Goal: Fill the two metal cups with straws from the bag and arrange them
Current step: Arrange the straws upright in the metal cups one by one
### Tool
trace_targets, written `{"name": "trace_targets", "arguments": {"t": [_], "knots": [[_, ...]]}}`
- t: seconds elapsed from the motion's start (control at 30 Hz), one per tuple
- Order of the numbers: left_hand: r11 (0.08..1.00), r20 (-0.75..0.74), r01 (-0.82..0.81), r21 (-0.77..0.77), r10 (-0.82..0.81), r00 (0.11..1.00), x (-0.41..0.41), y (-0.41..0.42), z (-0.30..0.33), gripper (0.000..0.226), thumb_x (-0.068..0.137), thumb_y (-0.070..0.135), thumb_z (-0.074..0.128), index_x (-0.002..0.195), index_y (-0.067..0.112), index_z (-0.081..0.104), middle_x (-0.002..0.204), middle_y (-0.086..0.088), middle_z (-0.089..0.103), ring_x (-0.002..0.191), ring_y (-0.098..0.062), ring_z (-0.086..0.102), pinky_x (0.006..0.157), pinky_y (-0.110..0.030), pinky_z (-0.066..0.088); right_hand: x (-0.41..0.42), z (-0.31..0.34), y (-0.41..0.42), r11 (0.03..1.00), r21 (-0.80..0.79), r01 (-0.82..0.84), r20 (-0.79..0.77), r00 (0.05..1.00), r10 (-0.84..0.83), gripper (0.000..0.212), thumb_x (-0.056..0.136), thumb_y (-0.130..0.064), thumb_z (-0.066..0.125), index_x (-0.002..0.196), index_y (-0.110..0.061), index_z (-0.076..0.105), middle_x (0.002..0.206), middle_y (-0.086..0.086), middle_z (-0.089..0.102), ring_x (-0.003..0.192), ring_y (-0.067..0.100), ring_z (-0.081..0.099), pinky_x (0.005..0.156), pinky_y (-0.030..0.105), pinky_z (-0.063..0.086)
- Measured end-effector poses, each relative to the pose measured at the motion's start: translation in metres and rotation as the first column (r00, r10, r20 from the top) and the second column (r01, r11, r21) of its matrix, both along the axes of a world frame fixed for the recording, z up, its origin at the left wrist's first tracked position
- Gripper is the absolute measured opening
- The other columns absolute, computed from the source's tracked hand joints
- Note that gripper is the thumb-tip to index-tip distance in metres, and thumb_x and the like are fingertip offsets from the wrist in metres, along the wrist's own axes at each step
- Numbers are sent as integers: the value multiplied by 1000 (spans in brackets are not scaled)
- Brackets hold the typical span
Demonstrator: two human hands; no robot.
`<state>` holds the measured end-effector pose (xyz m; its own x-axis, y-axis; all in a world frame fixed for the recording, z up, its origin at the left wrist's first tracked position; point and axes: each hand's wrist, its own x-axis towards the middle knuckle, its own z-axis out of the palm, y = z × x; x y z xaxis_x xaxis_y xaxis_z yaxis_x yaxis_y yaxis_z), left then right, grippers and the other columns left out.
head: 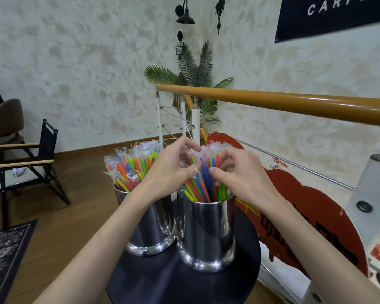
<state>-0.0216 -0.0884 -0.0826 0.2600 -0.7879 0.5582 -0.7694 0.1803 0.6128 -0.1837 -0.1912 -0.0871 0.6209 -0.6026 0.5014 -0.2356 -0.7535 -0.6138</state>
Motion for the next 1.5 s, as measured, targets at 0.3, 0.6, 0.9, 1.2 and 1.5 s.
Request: {"name": "trace_targets", "arguments": {"t": [0.3,0.6,0.9,1.2,1.5], "knots": [[987,318,-132,-87,153,936,6,3,5,31,94,47,58,86,23,76,88,13,68,86,-6,63,85,-41,50,-12,11,-10,984,-145,-103,203,970,132,34,91,-21,76,89,-25,42,77,-1,66,68,9,67,63,20,51],[988,291,-107,-114,136,947,-1,16,17,29,98,37,51,101,21,74,95,14,68,94,-3,60,87,-29,47,-12,8,-20,925,-316,-212,-37,977,211,13,97,-14,68,103,-20,78,95,-19,69,92,-14,60,76,4,41],[999,380,29,39,-42,924,-11,20,19,30,87,59,66,88,30,74,92,14,71,93,-5,64,92,-38,47,-20,19,-18,897,-378,-229,-174,969,174,36,89,3,62,114,-19,76,97,-17,67,85,-20,54,76,1,37],[991,476,-133,20,108,873,3,15,13,14,84,38,75,86,38,61,89,24,57,92,-5,55,94,-46,44,-19,42,-24,765,-636,100,197,980,35,34,80,5,78,110,-9,73,102,6,69,95,15,55,86,26,43],[992,374,-119,47,93,923,7,13,12,16,88,30,76,93,36,62,89,23,60,89,6,56,84,-31,46,-20,47,-31,751,-613,245,344,939,-25,23,90,-9,74,112,-3,75,99,12,75,87,27,70,81,31,51]]}}
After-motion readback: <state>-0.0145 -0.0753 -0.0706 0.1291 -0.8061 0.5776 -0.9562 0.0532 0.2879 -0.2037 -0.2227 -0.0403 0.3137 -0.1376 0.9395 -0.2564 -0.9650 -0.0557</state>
